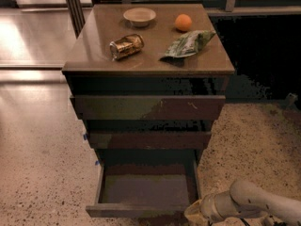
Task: Close bottom drawer
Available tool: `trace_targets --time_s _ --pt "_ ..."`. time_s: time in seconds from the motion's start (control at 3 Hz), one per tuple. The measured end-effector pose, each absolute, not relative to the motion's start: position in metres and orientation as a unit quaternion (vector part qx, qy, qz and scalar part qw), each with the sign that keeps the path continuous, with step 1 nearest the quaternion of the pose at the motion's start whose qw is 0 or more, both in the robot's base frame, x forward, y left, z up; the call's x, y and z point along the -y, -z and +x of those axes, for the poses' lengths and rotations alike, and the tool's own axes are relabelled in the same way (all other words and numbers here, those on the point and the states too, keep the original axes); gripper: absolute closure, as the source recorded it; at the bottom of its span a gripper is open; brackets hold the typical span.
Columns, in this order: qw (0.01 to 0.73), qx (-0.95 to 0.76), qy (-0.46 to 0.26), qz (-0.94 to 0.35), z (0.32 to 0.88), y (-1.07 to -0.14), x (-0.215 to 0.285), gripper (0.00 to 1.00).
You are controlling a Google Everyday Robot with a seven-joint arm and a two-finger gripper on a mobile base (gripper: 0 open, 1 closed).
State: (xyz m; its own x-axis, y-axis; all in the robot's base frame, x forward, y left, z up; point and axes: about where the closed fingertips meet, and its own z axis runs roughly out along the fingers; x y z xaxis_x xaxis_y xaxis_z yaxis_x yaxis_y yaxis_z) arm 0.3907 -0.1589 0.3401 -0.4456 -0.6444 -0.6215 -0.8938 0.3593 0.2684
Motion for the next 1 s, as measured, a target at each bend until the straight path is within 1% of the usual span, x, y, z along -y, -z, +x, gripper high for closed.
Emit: trace_targets --time_s 0.33,0.67,1.0 --pt "0.204 -0.785 -0.327 -0.485 0.374 -0.296 0.136 1.0" --pt "0.204 -0.79 -0.314 -0.486 0.367 -0.256 0.117 1.0" --pt "0.204 -0.79 -0.314 -0.486 0.367 -0.256 0.117 1.0"
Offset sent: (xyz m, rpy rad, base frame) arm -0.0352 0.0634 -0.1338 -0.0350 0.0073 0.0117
